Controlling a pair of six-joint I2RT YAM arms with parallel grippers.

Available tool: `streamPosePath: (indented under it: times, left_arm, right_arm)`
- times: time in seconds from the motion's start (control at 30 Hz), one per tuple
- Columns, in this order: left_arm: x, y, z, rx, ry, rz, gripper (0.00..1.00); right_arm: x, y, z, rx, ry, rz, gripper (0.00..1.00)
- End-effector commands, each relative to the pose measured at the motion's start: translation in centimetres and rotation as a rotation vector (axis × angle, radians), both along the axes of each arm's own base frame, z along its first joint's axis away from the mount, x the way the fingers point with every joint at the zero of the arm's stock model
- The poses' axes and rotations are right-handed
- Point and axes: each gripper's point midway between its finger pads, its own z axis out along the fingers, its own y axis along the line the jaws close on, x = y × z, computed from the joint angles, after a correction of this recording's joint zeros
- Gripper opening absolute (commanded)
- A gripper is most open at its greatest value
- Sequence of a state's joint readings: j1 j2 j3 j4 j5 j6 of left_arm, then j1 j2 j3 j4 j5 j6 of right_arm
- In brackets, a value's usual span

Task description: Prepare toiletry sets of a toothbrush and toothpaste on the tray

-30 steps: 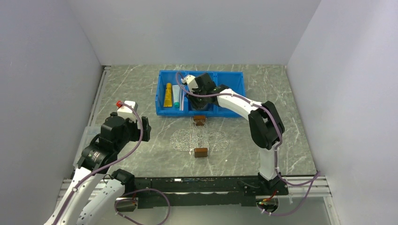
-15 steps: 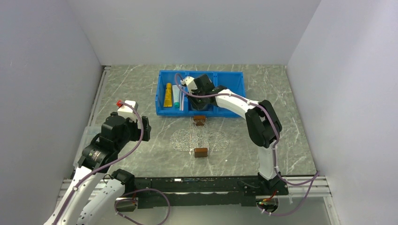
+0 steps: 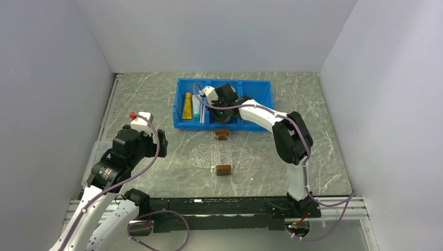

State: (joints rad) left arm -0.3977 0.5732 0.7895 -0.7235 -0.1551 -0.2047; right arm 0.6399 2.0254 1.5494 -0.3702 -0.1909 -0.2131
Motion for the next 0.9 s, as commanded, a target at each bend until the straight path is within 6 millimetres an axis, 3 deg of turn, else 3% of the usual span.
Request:
streamPosePath:
  times: [0.0,0.43,0.87]
  left_arm:
    - [0.3,0.1,0.6,-0.01,-0.019,0.011,0.99]
    - [0.3,0.0,0.7,-0.014,-0.02,0.008,0.99]
    - [0.3,0.1,0.8,-0.018,-0.027,0.011,0.99]
  right_arm:
    - [2.0,0.2,3.8,0.045,-0.098,-0.054,0.0]
    - [2.4,-0.1,11.3,0.1,-0.25,-0.072,0.0]
    - [2.5,-0.7,16.3,0.099,-0.371,-0.136,0.0]
